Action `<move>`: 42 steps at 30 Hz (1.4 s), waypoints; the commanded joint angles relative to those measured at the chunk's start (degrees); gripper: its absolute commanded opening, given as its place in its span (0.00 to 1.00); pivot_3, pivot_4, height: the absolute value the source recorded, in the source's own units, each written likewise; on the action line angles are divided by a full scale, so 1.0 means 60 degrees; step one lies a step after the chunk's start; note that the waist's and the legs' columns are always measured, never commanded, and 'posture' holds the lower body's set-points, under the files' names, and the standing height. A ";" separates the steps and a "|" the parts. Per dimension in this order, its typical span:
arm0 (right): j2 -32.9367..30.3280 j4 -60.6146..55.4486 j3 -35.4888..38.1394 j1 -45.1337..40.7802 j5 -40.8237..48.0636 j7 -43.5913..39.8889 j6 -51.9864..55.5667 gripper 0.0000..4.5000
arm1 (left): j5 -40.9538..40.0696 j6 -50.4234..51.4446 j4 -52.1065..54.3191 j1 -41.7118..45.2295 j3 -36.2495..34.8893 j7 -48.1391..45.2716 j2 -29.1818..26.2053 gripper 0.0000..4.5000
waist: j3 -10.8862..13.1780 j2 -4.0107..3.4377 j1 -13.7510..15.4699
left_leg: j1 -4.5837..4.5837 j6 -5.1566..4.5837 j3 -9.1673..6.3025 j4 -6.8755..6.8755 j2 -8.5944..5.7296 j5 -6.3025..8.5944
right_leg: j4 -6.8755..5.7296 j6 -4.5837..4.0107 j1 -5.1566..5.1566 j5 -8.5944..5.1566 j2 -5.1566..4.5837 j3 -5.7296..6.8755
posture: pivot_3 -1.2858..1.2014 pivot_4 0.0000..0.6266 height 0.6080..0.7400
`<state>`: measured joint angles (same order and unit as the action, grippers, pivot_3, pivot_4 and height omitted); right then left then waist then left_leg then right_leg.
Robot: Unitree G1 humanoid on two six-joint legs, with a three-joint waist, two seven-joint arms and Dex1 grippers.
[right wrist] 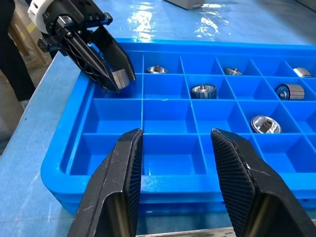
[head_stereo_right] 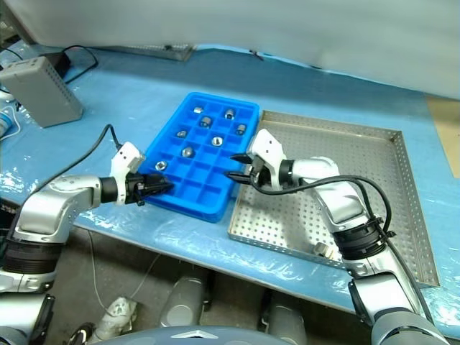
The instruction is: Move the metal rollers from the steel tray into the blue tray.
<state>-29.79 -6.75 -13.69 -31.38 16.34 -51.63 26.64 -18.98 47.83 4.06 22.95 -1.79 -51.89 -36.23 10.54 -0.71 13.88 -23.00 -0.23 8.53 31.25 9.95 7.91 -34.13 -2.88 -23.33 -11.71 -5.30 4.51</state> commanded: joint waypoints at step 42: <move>-0.1608 -0.2196 0.5050 0.4240 -0.0284 0.2867 0.0809 0.50 | -0.0927 -0.1882 -0.2741 0.3559 0.2375 -0.1745 0.2834 0.74 | -0.0004 0.0001 -0.0632 | 0.0031 0.0019 0.0020 0.0020 -0.0013 -0.0021 | -0.0089 0.0076 0.0006 -0.0099 -0.0001 -0.0034 | 0.52 0.24 1.00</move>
<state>-40.33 -17.32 15.11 -6.58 13.91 -35.53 32.20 -24.67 37.87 -12.18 42.65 12.80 -62.49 -19.96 10.52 -0.70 10.09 -22.77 -0.12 8.65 31.36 9.87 7.79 -34.65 -2.42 -23.26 -12.31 -5.30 4.30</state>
